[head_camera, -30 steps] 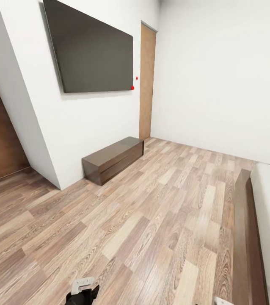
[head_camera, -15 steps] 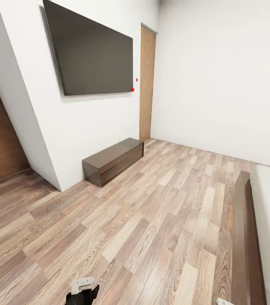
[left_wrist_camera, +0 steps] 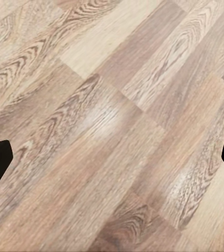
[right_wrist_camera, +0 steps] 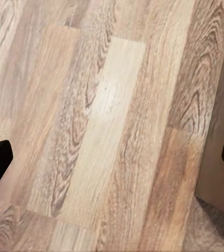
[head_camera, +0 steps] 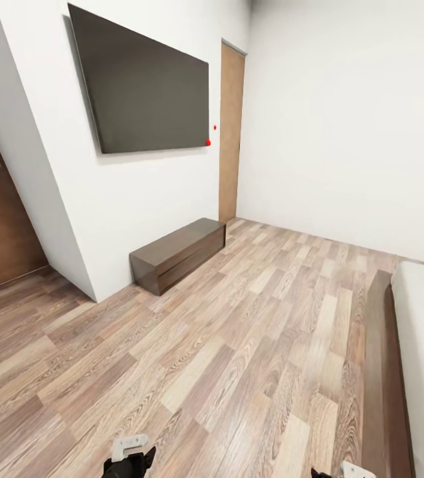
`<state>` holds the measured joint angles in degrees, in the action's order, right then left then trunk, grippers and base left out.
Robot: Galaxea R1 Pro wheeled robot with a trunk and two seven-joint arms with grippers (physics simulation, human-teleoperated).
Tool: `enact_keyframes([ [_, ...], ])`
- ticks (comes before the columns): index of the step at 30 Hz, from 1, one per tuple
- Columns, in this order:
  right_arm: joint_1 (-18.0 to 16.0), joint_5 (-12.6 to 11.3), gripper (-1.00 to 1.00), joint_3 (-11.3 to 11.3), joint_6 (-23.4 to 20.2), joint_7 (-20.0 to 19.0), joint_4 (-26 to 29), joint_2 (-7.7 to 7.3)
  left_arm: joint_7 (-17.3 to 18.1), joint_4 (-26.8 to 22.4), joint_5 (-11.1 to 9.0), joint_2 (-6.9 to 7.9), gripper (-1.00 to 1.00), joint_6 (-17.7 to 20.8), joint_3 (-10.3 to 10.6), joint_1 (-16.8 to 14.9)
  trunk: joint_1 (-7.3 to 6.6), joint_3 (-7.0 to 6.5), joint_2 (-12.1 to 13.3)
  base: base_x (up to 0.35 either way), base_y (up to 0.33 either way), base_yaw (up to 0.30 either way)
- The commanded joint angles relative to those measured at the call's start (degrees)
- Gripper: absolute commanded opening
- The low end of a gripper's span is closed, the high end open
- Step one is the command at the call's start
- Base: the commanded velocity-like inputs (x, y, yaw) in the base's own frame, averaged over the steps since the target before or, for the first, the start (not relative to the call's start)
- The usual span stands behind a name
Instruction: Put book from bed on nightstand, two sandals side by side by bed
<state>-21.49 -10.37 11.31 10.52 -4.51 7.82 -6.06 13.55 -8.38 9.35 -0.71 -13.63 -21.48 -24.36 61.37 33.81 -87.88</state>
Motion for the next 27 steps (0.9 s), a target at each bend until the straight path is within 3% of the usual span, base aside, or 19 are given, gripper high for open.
enact_keyframes([
  [1, -0.04, -0.6, 1.0, 0.22, 0.52, -0.46, -0.09, -0.01, 0.16, 0.01, 0.59, -0.01, 1.0, -0.17, -0.5, -0.04, -0.23, -0.13, 0.39, 0.0, 0.0, 0.0],
  [27, -0.04, -0.55, 1.0, 0.21, 1.78, -0.5, -0.09, -0.01, 0.16, -0.06, 0.59, 0.01, 1.0, -0.17, -0.58, -0.07, -5.94, -4.8, 10.82, 0.0, 0.0, 0.0],
])
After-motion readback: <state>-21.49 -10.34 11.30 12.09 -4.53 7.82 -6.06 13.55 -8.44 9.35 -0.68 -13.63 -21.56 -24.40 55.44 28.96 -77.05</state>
